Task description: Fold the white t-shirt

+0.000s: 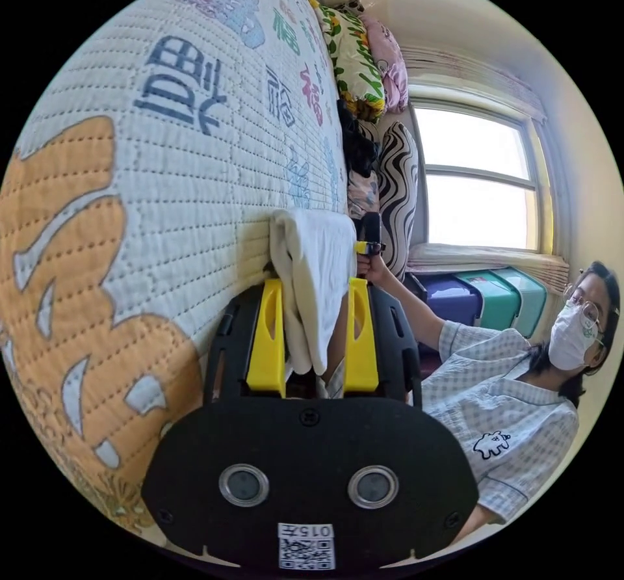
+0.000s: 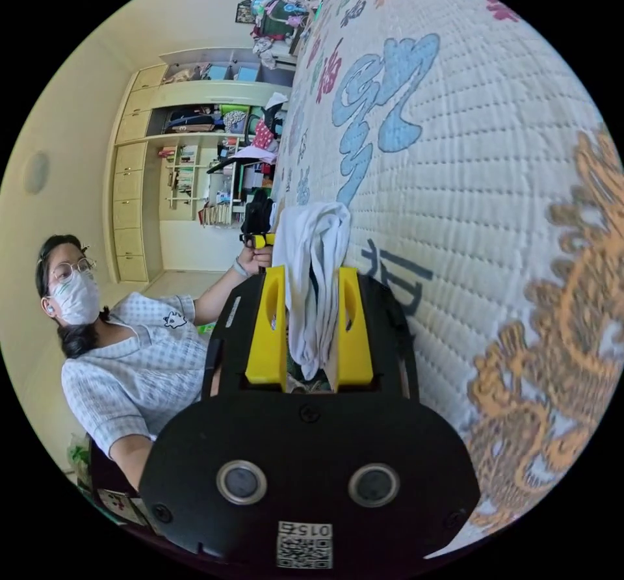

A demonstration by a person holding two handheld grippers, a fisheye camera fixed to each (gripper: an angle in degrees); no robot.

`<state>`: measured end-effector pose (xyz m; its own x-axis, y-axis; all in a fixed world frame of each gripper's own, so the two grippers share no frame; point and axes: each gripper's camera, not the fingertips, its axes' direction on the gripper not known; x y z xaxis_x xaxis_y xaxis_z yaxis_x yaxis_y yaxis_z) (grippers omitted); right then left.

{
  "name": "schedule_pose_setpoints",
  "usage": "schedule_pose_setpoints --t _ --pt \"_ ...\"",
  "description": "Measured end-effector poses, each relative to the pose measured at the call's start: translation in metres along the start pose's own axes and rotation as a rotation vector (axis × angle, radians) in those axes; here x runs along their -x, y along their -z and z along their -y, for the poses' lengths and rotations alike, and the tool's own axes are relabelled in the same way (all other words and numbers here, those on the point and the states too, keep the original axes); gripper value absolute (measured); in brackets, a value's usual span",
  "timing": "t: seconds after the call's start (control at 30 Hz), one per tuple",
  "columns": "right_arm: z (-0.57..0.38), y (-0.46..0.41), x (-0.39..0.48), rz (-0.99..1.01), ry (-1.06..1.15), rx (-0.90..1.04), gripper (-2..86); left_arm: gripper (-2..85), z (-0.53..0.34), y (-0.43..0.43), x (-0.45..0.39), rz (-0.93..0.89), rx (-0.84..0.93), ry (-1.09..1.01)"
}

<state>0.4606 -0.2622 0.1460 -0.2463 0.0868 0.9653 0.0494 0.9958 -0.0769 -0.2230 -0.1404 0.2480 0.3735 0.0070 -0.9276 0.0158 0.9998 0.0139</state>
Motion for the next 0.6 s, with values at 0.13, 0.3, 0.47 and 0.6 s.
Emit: schedule_pose_setpoints --t 0.13,0.3,0.47,0.6 --pt "0.021 -0.024 -0.029 0.075 0.014 0.032 9.7 11.9 0.016 0.018 -0.016 -0.031 0.026 -0.002" --pt "0.034 -0.047 -0.051 0.081 0.026 0.049 7.0 7.0 0.024 0.046 -0.037 -0.018 0.050 -0.001" --pt "0.044 -0.065 -0.055 0.050 0.032 0.048 5.0 4.4 0.019 0.090 -0.069 -0.048 0.028 -0.003" --pt "0.062 -0.094 -0.032 0.021 0.092 0.063 4.1 3.8 0.005 0.142 -0.106 -0.075 -0.023 -0.040"
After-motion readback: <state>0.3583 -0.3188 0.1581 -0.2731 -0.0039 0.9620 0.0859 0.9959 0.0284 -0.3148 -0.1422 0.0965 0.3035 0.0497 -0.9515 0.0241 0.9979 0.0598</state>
